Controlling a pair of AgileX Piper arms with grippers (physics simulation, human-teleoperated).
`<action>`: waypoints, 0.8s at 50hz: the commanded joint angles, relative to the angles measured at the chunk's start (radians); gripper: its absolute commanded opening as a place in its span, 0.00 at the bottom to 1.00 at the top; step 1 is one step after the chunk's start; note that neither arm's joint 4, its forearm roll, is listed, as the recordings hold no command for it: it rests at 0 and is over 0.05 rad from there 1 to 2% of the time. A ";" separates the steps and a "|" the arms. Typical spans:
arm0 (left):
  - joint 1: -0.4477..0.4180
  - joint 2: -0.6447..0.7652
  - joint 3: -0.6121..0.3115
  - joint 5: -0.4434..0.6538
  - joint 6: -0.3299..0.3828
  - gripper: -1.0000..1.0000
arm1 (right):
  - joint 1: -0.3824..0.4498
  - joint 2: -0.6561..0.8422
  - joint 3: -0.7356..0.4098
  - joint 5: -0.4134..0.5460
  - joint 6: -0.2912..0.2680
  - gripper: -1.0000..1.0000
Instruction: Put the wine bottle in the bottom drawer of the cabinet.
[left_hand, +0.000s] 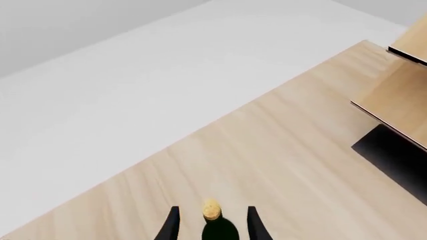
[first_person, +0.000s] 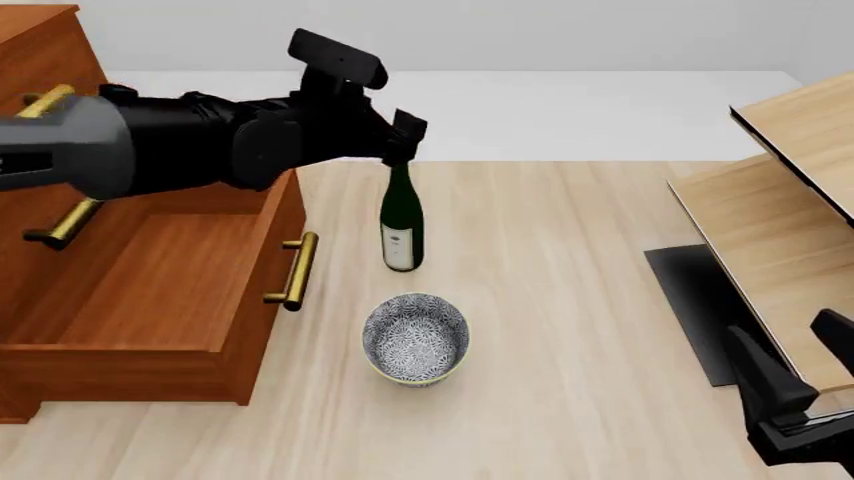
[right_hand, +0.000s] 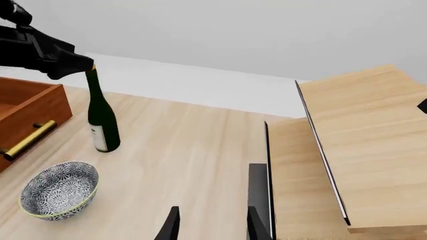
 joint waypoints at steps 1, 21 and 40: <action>0.012 0.042 -0.010 -0.023 0.002 1.00 | -0.001 -0.004 0.000 0.007 0.001 1.00; 0.019 0.111 -0.011 -0.062 -0.032 1.00 | -0.003 -0.020 0.000 0.026 0.001 1.00; 0.029 0.185 -0.032 -0.093 -0.036 1.00 | -0.005 -0.018 0.000 0.030 0.004 1.00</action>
